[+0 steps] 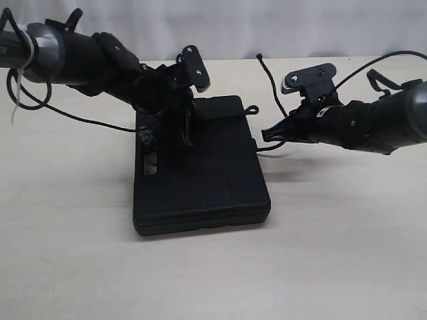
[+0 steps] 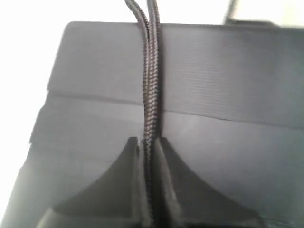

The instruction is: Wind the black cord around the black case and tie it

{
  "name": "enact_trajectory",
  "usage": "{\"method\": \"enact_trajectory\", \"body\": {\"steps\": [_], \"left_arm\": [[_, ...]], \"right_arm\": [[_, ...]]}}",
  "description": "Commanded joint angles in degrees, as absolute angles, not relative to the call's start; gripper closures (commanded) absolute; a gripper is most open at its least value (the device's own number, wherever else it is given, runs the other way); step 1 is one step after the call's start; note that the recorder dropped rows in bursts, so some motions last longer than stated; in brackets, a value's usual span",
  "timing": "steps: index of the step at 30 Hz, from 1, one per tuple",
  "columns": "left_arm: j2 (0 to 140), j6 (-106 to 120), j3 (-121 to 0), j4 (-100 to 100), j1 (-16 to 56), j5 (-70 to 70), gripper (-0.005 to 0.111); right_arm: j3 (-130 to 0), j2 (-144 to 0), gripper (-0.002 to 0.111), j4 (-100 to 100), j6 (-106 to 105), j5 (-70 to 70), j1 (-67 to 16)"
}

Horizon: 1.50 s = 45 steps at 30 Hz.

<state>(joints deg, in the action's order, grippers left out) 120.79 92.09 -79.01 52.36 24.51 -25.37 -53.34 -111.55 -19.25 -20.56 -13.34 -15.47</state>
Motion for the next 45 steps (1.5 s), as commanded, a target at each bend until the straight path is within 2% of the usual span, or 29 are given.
{"method": "enact_trajectory", "body": {"steps": [1, 9, 12, 24, 32, 40, 45], "left_arm": [[121.0, 91.5, -79.4, 63.7, 20.8, -29.8, 0.107], [121.2, 105.6, -79.4, 83.1, 13.2, -50.8, 0.107], [121.2, 106.0, -79.4, 84.2, 11.4, -53.1, 0.107], [121.6, 106.0, -79.4, 87.7, 10.6, -47.8, 0.107], [123.8, 106.6, -79.4, 88.2, 10.6, -38.5, 0.107], [124.6, 111.3, -79.4, 89.7, 10.7, -41.5, 0.107], [124.6, 111.4, -79.4, 89.7, 10.7, -34.7, 0.107]], "right_arm": [[-53.1, -111.2, 0.104, -18.7, -21.0, -15.7, -15.4], [-49.5, -111.2, 0.104, -6.9, -17.6, -24.4, -16.8], [-48.6, -111.1, 0.104, -6.3, -17.4, -27.5, -17.7], [-47.1, -111.1, 0.104, 1.0, -17.2, -28.6, -18.1], [-47.1, -111.1, 0.104, 5.0, -15.4, -28.8, -18.1], [-47.1, -111.1, 0.104, 6.8, -13.7, -30.3, -18.1], [-47.1, -111.1, 0.104, 6.8, -13.7, -30.3, -18.1]]}}
